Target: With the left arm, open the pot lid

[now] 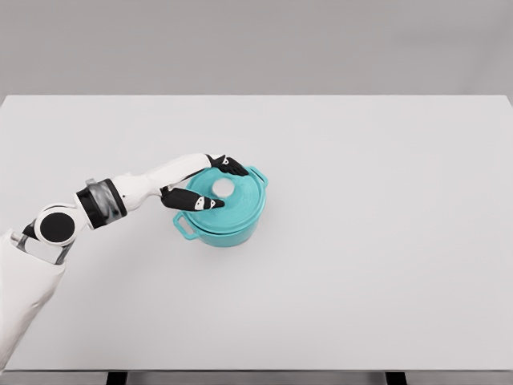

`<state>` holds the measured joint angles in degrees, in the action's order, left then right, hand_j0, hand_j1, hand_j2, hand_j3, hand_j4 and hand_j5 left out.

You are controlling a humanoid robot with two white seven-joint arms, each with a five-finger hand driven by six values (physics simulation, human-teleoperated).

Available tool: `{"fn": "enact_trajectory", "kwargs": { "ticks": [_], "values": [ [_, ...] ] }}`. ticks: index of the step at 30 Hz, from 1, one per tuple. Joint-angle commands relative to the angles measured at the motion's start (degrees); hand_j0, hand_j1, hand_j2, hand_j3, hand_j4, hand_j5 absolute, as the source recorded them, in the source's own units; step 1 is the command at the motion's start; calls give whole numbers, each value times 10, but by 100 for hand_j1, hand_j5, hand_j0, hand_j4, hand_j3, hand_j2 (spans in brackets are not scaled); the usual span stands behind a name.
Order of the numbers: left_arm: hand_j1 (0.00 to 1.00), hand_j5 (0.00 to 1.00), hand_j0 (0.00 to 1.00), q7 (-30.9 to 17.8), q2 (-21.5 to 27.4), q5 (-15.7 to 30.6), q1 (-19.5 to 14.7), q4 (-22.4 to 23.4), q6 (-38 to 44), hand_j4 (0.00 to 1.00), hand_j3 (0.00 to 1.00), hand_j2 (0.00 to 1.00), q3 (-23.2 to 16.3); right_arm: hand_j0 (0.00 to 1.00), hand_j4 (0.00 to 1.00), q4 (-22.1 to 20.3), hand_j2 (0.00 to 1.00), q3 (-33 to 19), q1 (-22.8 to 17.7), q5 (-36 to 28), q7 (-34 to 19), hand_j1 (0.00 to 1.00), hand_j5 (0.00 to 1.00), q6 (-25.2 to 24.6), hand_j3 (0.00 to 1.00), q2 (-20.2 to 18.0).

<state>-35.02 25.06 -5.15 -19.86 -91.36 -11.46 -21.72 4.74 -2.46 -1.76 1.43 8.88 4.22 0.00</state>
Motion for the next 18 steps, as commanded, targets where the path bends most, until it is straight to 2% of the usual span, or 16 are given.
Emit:
{"fn": "enact_trajectory", "kwargs": {
  "ticks": [1,18],
  "values": [
    [72,72,72,0,1,3,0,3,0,72,72,72,0,100,100,0,100,0,0,0,0,100,100,0,100,0],
    [69,69,69,0,-9,-7,-3,22,-16,69,69,69,1,100,100,0,100,0,0,0,0,100,100,0,100,0]
  ]
}}
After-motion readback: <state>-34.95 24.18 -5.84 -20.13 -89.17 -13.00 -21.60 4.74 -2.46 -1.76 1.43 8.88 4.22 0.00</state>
